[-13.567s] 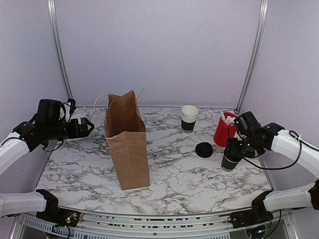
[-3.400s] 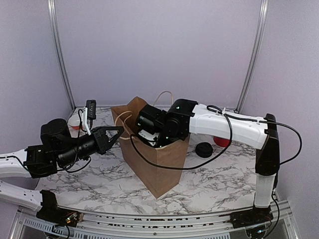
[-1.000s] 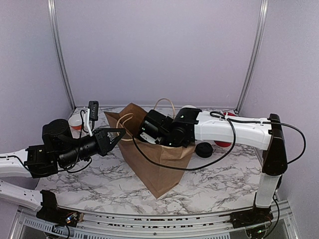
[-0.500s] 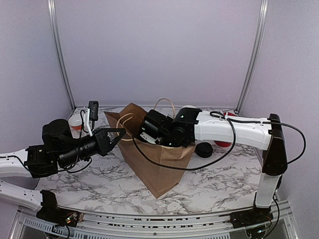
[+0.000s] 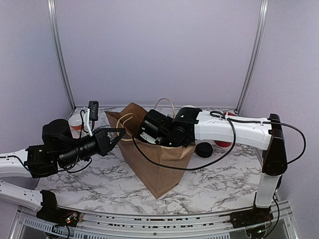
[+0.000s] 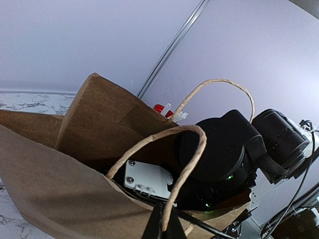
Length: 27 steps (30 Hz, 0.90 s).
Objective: Pack the takeout coffee
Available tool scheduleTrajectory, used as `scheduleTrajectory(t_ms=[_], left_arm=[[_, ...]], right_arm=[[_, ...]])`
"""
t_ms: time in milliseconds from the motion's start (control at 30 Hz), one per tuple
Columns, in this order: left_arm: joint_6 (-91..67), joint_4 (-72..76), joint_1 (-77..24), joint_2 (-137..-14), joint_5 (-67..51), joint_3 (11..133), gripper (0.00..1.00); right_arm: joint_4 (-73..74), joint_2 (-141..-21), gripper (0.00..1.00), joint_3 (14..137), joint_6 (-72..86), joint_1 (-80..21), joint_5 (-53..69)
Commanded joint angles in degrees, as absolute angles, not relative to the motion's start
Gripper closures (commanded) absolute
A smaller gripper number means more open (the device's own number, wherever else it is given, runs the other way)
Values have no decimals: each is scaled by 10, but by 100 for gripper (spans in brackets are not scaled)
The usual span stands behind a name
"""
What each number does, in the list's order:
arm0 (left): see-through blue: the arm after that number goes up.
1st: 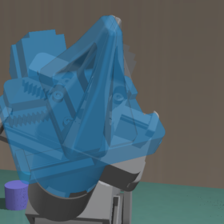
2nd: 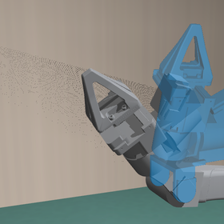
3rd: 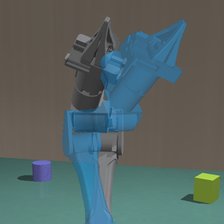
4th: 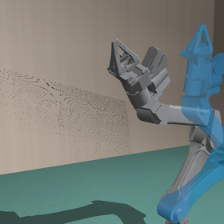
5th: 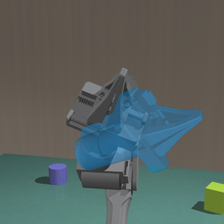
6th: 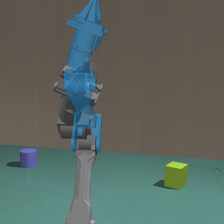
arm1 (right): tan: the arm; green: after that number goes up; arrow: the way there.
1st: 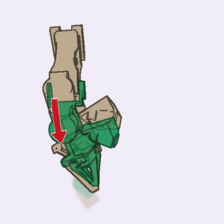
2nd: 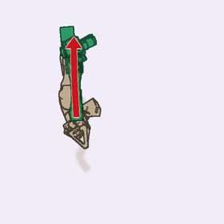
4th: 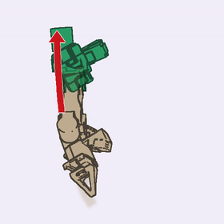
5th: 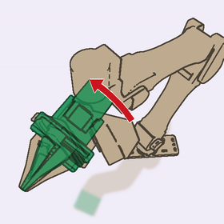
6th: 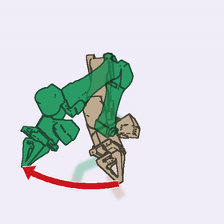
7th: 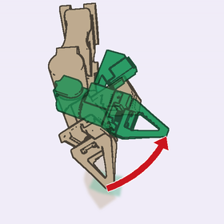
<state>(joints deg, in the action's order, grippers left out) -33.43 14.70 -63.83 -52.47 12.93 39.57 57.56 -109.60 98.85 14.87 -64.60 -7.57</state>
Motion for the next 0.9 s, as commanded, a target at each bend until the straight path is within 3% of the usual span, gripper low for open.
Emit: scheduleTrajectory(t_ms=[0,267,333,867], left_arm=[[-332,138,-641,-522,130,410,100],[-332,138,-640,-522,129,410,100],[-332,137,-640,-522,129,411,100],[-333,136,-640,-522,129,412,100]], right_arm=[[607,-1117,30,998,163,-653,-43],[613,-1110,18,1013,167,-656,-55],[614,-1109,1,1015,167,-656,-57],[633,-1104,0,1060,172,-659,-75]])
